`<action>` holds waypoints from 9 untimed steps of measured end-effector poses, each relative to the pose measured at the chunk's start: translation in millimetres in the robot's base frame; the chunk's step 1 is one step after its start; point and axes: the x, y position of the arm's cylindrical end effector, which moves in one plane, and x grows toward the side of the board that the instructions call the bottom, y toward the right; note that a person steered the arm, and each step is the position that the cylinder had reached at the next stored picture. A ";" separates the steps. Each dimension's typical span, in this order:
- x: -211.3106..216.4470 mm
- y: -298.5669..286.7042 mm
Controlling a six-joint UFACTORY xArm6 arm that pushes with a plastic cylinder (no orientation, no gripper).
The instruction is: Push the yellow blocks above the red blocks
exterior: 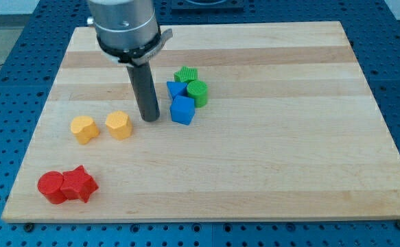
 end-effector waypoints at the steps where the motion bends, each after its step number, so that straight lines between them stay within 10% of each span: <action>1: -5.4 -23.2; 5: 34.4 -122.7; 9: 9.4 -61.2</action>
